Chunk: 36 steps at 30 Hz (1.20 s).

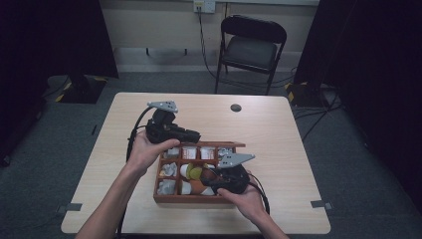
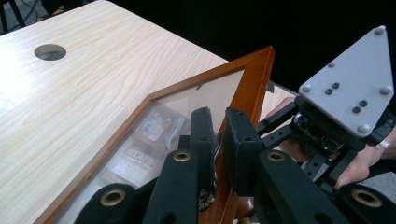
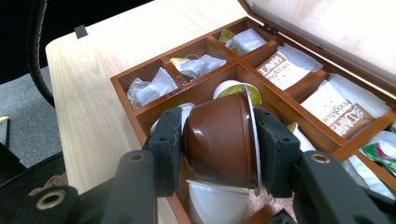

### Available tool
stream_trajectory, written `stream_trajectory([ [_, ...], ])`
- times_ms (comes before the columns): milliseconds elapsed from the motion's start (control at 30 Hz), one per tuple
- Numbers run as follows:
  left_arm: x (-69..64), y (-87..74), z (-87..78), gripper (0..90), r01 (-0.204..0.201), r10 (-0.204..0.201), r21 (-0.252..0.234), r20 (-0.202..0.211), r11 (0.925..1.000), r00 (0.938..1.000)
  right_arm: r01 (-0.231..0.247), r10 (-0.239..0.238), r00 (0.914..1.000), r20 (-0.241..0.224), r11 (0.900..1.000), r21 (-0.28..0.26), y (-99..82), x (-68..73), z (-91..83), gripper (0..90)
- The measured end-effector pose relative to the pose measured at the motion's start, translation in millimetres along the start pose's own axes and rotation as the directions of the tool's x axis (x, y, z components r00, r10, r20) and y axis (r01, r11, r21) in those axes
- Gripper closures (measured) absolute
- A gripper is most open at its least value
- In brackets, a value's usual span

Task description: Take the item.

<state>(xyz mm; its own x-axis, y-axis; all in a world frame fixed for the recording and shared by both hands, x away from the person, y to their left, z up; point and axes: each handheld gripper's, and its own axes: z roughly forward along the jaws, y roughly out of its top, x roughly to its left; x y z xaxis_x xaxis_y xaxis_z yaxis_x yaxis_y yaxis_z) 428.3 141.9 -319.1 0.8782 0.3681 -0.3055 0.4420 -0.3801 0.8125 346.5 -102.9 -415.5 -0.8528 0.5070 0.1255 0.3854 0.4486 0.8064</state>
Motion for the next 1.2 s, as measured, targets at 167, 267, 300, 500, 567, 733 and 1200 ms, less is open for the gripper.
stream_trajectory([
  [167,0.1,0.0,0.0,82.3,0.003,-0.003,0.0,0.001,1.0,1.0,0.002,-0.001,1.0,0.008,0.9999,-0.012,-0.6,-1.2,-5.8,56.1],
  [267,0.1,0.0,0.0,82.3,0.004,-0.004,0.0,0.001,1.0,1.0,0.002,-0.002,0.9999,0.012,0.9999,-0.013,-4.0,-1.4,-11.0,56.1],
  [300,0.2,0.1,0.0,82.3,0.004,-0.004,0.001,0.0,1.0,1.0,-0.002,0.002,0.9999,0.014,0.9998,-0.019,-5.8,-1.8,-13.1,56.1],
  [500,-0.9,0.1,-0.1,82.3,0.002,-0.002,0.001,-0.006,1.0,1.0,-0.024,0.025,0.9993,0.029,0.999,-0.037,-9.9,-6.8,-24.7,56.1],
  [567,-0.8,0.0,0.0,82.3,0.001,-0.001,0.001,-0.005,1.0,1.0,-0.028,0.029,0.9992,0.029,0.9985,-0.047,-10.3,-8.6,-28.3,56.1],
  [733,-1.3,-0.8,0.3,82.3,-0.003,0.003,0.007,-0.001,1.0,1.0,-0.039,0.042,0.9979,0.049,0.997,-0.067,-11.0,-14.0,-37.8,56.1],
  [1200,-1.5,-0.7,0.2,82.3,-0.008,0.008,0.007,-0.001,0.9999,1.0,-0.082,0.094,0.9901,0.105,0.9904,-0.111,-17.5,-36.6,-63.3,56.1],
])
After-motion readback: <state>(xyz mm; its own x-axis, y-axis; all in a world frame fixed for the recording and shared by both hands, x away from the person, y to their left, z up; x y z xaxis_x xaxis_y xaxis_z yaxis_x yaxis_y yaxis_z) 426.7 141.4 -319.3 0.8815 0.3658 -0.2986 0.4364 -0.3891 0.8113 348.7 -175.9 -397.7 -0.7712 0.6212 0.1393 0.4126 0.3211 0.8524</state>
